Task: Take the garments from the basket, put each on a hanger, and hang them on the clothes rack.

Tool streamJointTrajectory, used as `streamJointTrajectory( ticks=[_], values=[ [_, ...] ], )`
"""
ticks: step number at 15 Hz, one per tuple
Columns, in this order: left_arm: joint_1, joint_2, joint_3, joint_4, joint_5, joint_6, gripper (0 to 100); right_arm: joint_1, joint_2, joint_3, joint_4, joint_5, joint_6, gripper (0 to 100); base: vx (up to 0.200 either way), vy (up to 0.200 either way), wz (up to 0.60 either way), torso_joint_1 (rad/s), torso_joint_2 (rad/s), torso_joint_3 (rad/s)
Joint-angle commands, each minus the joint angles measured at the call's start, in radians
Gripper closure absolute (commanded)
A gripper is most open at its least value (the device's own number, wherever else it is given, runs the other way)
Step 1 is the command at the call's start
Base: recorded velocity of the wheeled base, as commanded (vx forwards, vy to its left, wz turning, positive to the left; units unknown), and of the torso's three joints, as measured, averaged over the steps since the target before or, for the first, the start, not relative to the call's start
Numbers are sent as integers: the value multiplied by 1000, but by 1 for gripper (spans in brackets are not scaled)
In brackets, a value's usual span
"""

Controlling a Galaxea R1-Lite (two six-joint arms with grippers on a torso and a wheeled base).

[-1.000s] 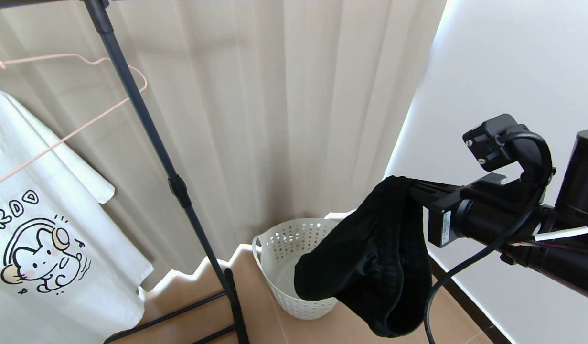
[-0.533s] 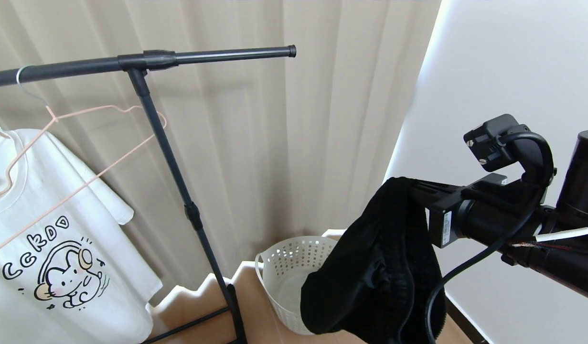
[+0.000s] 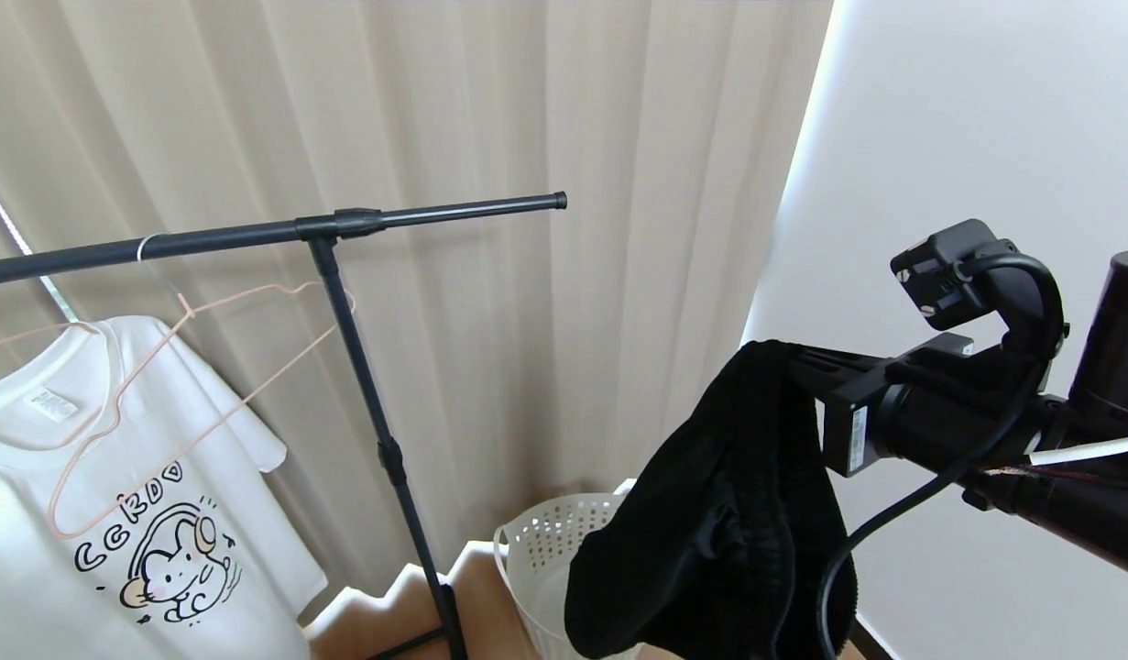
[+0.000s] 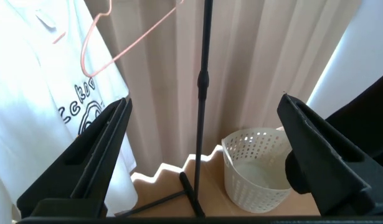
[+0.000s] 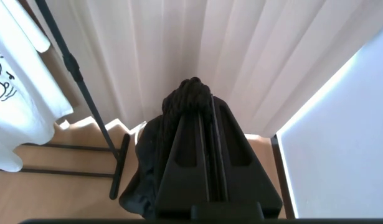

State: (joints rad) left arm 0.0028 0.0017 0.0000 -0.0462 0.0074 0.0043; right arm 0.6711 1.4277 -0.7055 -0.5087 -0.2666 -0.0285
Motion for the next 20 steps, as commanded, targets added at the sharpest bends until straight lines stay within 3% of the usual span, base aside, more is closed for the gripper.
streamJointTrajectory(
  ticks=[1, 20],
  values=[
    [0, 0, 0, -1, 2, -1, 0, -1, 2, 0, -1, 0, -1, 100, 0, 0, 0, 178, -403, -154],
    [0, 0, 0, 0, 0, 2, 0, -1, 4, 3, -1, 0, -1, 100, 0, 0, 0, 157, -331, -202]
  ],
)
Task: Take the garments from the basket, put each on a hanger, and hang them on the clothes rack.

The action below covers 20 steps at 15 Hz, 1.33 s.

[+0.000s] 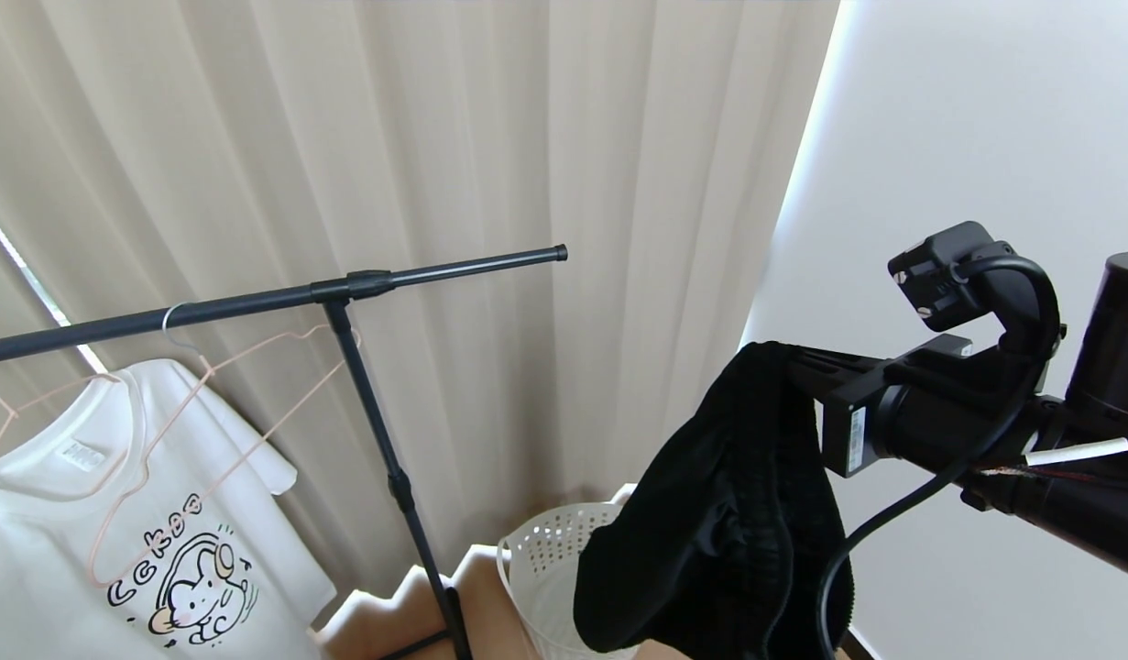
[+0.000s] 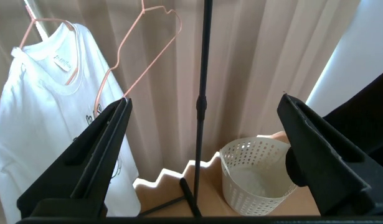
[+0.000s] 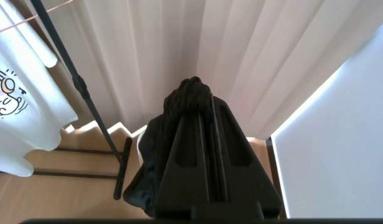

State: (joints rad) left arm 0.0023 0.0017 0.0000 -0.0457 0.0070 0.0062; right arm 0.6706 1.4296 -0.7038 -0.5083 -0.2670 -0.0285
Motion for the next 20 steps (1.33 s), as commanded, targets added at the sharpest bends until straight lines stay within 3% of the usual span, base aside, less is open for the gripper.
streamJointTrajectory(
  ticks=[1, 14, 20],
  values=[
    [1, 1, 0, 0, 1, 0, 0, 1, 0, 6, -1, 0, -2, 100, 0, 0, 0, 105, -203, -95],
    [1, 0, 0, -2, 1, -2, 0, -2, 0, 12, -1, 0, -1, 100, 0, 0, 0, 58, -115, -61],
    [1, 0, 0, -2, 1, -2, 0, -14, 3, 14, -1, 5, -1, 100, 0, 0, 600, -2, 2, 4]
  ],
)
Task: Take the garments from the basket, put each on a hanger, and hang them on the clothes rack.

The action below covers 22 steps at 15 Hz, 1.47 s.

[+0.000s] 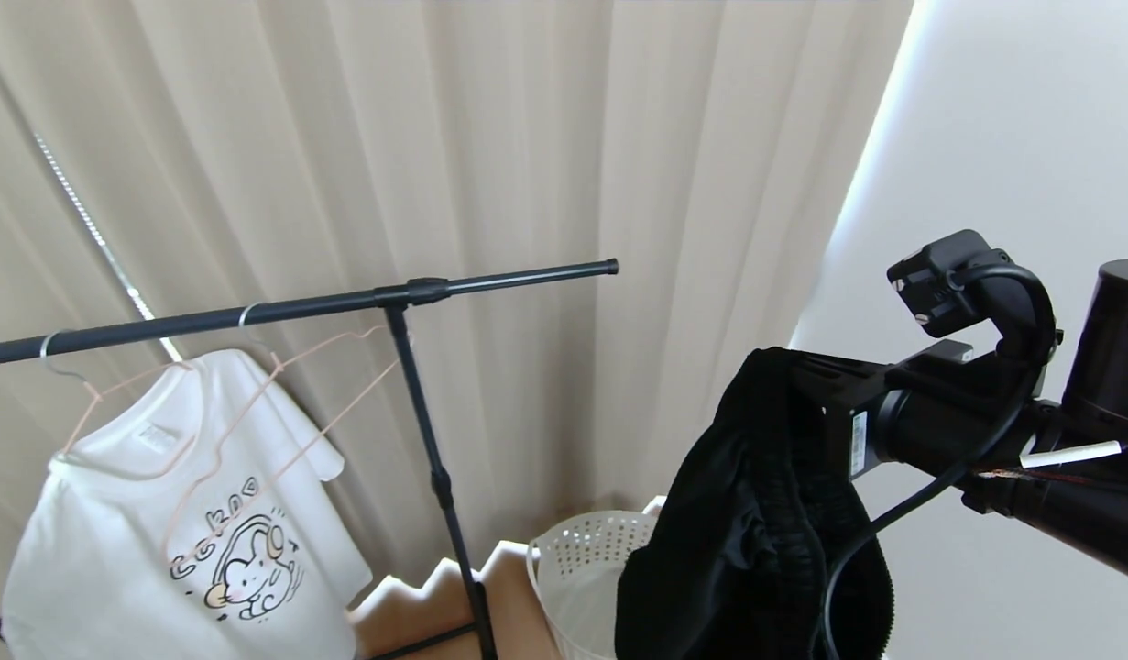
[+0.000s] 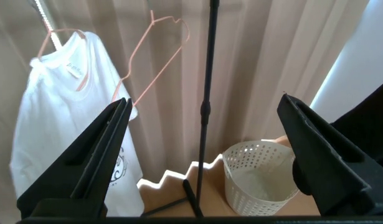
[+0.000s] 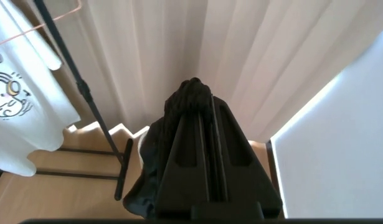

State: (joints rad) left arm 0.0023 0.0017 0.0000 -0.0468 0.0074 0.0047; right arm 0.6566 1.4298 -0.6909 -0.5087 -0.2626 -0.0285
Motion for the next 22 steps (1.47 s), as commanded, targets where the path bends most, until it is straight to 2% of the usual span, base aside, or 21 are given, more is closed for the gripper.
streamJointTrajectory(
  ticks=[1, 5, 10, 18, 22],
  values=[
    [2, 0, 0, -1, 0, 0, 0, 0, 3, 1, -1, 0, -1, 100, 0, 0, 600, 17, 7, 2],
    [1, 0, 0, -1, 2, -2, 0, 0, 3, 1, -1, 0, -1, 100, 0, 0, 600, -1, 5, 4],
    [1, 0, 0, -1, 0, -2, 0, 0, 3, 1, -2, 0, -1, 100, 0, 0, 0, 0, 0, 0],
    [1, 0, 0, 1, 0, -2, 0, 0, 1, 1, -1, 0, -1, 100, 0, 200, 0, 1, 1, 2],
    [2, 0, 0, 1, 0, -2, 0, 0, 3, 1, -1, 0, -1, 100, -200, 0, 0, 4, 6, 1]
  ],
)
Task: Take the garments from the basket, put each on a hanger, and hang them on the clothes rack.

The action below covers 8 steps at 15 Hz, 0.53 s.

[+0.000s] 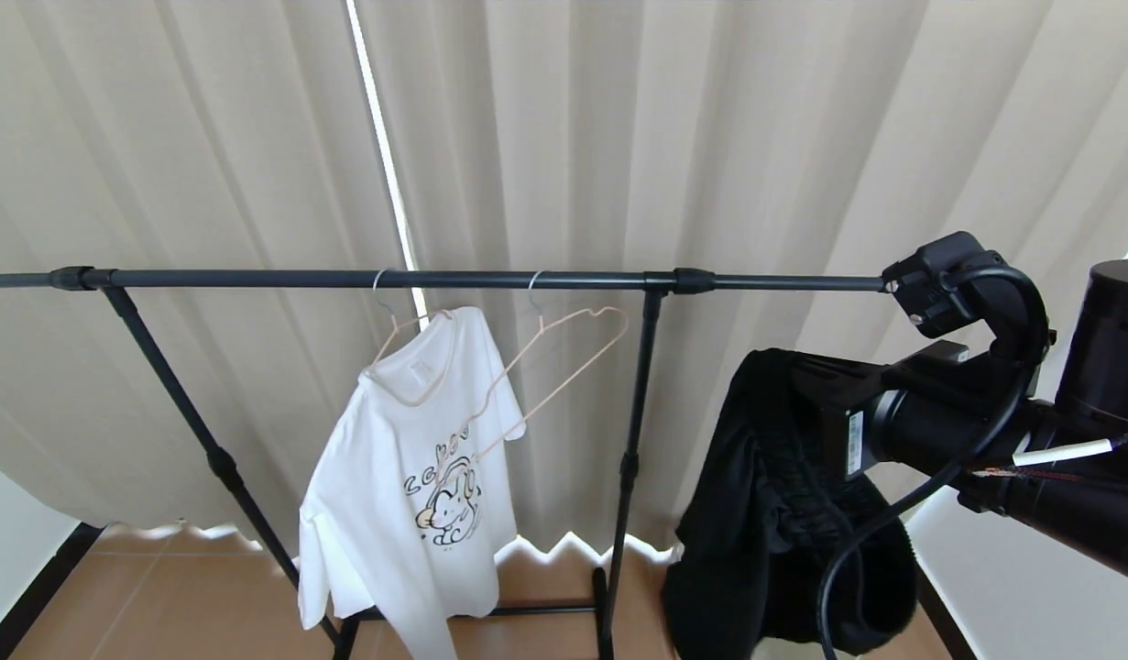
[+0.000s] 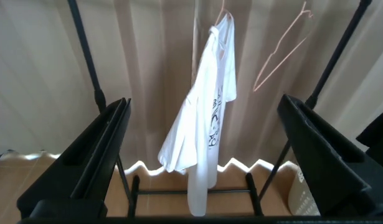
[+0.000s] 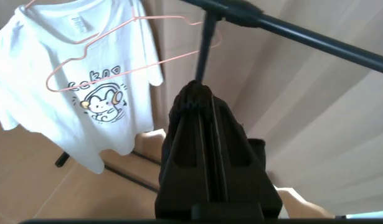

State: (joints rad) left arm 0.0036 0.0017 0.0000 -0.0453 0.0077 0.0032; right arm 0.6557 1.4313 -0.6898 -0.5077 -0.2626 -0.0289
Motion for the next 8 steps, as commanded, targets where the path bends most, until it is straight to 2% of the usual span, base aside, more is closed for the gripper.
streamJointTrajectory(
  ticks=[1, 2, 8],
  values=[
    [-1, 0, 0, -1, 0, 0, 0, 1, 1, -1, -2, 0, 0, 100, -200, 0, 0, -17, 7, 2],
    [1, 0, 0, -1, 0, -2, 0, 1, 1, -1, -2, 0, 0, 100, -200, 0, 0, -7, 12, 7],
    [-1, 0, 0, 1, -2, 0, 0, 1, 3, -1, -2, 0, 0, 100, 0, 200, 0, -2, -1, 2]
  ],
)
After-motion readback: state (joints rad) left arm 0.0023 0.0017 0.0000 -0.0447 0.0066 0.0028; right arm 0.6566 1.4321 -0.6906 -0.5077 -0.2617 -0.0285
